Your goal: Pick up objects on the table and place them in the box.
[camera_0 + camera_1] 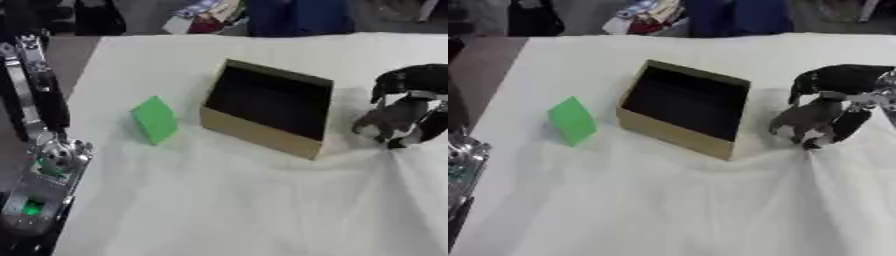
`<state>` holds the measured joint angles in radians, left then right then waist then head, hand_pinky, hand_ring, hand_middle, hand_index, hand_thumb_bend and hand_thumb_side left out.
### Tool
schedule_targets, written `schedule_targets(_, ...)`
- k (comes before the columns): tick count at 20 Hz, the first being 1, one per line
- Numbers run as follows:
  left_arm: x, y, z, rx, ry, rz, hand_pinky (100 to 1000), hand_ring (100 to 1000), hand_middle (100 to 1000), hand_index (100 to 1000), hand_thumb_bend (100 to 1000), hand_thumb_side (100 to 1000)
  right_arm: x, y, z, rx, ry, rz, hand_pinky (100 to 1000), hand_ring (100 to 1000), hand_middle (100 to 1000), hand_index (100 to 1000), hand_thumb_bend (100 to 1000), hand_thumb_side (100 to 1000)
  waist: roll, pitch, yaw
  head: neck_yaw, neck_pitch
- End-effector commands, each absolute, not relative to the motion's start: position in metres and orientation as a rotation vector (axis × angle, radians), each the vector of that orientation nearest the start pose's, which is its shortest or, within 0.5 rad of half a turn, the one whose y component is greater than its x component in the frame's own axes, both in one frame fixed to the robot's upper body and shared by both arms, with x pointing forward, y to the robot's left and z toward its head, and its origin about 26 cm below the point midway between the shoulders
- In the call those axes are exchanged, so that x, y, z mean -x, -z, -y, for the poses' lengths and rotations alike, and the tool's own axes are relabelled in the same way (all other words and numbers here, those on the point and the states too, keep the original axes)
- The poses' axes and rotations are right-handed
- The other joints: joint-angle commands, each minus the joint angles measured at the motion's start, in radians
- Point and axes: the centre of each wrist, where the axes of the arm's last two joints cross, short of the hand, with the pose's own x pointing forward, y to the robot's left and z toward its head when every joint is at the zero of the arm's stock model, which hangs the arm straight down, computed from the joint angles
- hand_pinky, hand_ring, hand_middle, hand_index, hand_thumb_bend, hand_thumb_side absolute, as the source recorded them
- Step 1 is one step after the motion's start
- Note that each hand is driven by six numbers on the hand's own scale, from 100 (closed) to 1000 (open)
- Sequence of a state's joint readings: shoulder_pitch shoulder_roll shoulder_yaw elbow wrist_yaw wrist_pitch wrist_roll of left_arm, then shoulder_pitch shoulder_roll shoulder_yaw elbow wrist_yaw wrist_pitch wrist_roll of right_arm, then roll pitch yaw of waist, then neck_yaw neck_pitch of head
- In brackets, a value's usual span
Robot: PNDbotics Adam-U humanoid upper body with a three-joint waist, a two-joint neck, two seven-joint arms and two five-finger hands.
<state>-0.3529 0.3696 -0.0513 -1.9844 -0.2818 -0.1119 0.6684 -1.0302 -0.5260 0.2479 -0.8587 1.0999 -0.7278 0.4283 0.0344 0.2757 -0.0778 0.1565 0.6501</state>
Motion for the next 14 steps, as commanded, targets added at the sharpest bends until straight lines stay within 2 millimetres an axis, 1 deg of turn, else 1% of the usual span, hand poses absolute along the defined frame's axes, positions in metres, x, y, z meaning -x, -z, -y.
schedule_targets(1,-0.303,-0.219,-0.250,0.950,0.216,-3.455,607,636,628,821,202,1000,-0.483,-0.251,0.296,-0.938,2.997,-1.403,898,938,760,784,532,425,-0.002,-0.017,0.000,0.005,-0.010)
schedule_targets(7,-0.303,-0.219,-0.249,0.950,0.217,-3.457,606,636,629,820,200,1000,-0.481,-0.273,0.291,-0.953,2.975,-1.400,897,946,780,794,540,419,-0.002,-0.018,0.000,0.006,-0.011)
schedule_targets(14,-0.304,-0.219,-0.249,0.947,0.216,-3.457,606,637,629,820,199,1000,-0.480,-0.283,0.287,-0.945,2.992,-1.366,896,948,781,793,540,407,-0.003,-0.016,0.000,0.007,-0.012)
